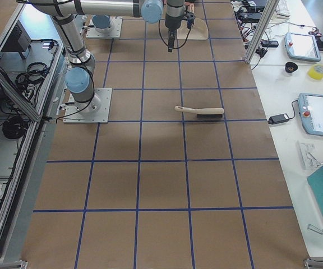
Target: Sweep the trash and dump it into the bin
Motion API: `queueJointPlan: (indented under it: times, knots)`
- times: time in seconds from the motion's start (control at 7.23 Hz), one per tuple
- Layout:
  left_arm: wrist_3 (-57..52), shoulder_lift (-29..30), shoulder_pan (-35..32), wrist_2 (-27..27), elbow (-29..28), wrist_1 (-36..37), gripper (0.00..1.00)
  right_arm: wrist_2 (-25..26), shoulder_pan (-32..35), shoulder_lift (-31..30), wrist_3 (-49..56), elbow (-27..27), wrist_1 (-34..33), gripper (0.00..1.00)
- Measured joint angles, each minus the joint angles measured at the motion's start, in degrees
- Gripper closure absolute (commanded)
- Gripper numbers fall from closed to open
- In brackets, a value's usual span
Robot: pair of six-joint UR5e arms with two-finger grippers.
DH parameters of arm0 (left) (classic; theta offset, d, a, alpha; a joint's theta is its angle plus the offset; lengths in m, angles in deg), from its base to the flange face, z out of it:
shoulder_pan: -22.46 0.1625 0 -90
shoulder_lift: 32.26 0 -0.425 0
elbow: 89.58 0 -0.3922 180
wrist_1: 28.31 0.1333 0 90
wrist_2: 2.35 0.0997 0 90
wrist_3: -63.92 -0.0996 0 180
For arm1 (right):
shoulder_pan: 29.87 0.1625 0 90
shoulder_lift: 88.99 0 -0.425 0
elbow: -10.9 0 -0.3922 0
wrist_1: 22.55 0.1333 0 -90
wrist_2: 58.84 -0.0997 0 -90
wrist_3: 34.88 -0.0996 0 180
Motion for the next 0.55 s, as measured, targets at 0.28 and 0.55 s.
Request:
queueJointPlan:
  times: [0.28,0.55]
  knots:
    - [0.15,-0.91,-2.29,0.10,0.01,0.45,0.00,0.00,0.00,0.00,-0.05,0.01,0.01,0.00]
    - [-5.50,-1.90,-4.46,0.09,0.99,0.48,0.00,0.00,0.00,0.00,-0.04,0.09,0.07,0.00]
